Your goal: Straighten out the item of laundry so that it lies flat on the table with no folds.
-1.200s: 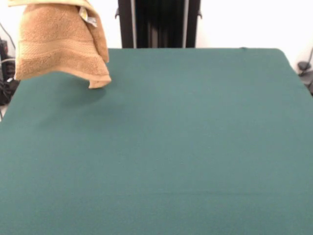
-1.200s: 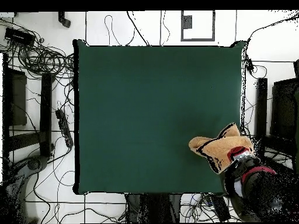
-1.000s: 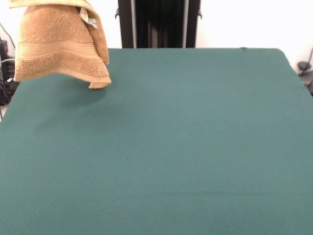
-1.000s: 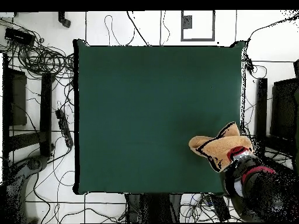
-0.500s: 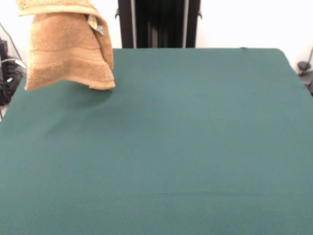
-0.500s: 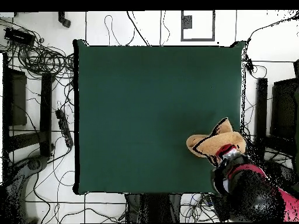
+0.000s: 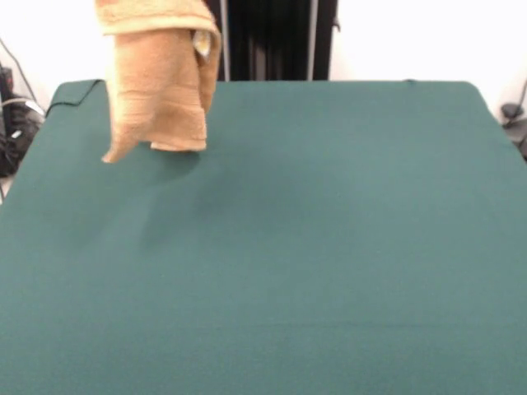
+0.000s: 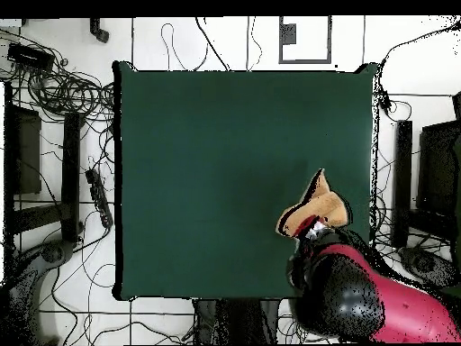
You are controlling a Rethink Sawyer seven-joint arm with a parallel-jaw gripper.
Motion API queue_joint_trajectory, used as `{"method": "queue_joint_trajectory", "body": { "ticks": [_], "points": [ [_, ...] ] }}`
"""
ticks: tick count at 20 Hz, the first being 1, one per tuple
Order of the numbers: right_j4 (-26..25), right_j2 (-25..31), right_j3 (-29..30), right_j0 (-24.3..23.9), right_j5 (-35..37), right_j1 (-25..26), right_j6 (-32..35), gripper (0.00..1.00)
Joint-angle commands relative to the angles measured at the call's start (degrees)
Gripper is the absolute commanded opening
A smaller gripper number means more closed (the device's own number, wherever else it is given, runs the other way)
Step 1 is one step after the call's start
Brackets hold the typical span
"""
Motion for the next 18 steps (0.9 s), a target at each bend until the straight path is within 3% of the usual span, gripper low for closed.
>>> {"method": "queue_joint_trajectory", "body": {
  "ticks": [1, 7, 14, 18],
  "points": [
    [0.3, -0.4, 3.3, 7.9, 3.2, -0.1, 7.1, 0.00],
    [-0.3, -3.6, 1.3, 12.6, 3.3, 1.5, 11.4, 0.00],
    [-0.6, -9.2, 0.8, 18.2, -4.9, 7.5, 14.8, 0.00],
    [0.6, -10.5, 1.3, 19.2, -10.3, 10.9, 13.7, 0.00]
  ]
}}
